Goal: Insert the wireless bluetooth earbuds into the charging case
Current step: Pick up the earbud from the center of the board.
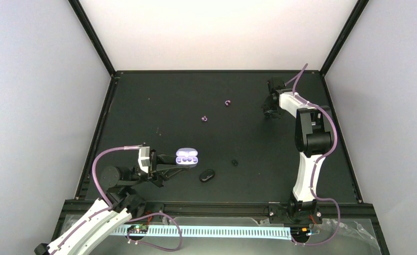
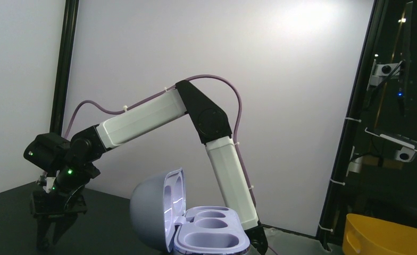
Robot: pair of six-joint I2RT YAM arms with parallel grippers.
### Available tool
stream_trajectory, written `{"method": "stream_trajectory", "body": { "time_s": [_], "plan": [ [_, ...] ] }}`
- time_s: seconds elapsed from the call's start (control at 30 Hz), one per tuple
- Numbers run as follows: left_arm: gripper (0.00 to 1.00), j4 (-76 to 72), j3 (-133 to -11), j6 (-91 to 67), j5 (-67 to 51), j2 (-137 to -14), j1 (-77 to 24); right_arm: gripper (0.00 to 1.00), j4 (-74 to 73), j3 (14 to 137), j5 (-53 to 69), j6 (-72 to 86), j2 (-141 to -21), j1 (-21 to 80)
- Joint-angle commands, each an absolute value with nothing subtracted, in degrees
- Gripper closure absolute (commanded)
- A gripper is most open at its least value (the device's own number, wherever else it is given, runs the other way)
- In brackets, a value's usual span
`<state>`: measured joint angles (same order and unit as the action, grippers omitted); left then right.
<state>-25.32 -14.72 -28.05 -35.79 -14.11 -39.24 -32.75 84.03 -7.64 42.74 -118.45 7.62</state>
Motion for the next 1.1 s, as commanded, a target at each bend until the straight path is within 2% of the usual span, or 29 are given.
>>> {"method": "stream_trajectory", "body": {
  "time_s": [0.0,0.37,0.63,1.07],
  "plan": [
    [0.99,-26.1,-14.8,-28.0,-35.6,-13.4,-39.6,0.75,-33.5,85.3,-8.3,41.7,-119.5,7.2],
    [0.98,-25.9,-14.8,-28.0,-35.6,-13.0,-39.6,0.79,-34.7,86.3,-7.4,39.3,-120.2,7.2],
    [0.98,-26.0,-14.8,-28.1,-35.7,-13.0,-39.6,0.76,-36.2,87.7,-6.7,37.9,-121.0,7.2],
    [0.98,-25.8,-14.8,-28.1,-35.8,-12.4,-39.6,0.86,-34.3,84.1,-4.9,36.7,-118.6,7.3]
  ]
}}
